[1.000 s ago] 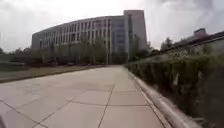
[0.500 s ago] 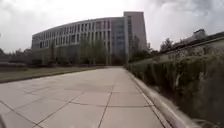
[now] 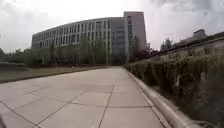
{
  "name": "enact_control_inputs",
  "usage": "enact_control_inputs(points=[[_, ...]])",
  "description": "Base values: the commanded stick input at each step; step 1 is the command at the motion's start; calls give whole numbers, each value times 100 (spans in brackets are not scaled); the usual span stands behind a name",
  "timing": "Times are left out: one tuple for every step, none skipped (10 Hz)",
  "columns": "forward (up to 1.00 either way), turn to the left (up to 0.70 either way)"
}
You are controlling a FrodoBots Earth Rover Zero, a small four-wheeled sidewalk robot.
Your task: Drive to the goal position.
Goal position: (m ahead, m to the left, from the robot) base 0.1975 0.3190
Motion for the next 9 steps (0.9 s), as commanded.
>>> enact_control_inputs(points=[[55, -27], [63, -31], [68, -34], [60, -29], [51, -24], [43, -20], [34, -15], [26, -10], [17, -5]])
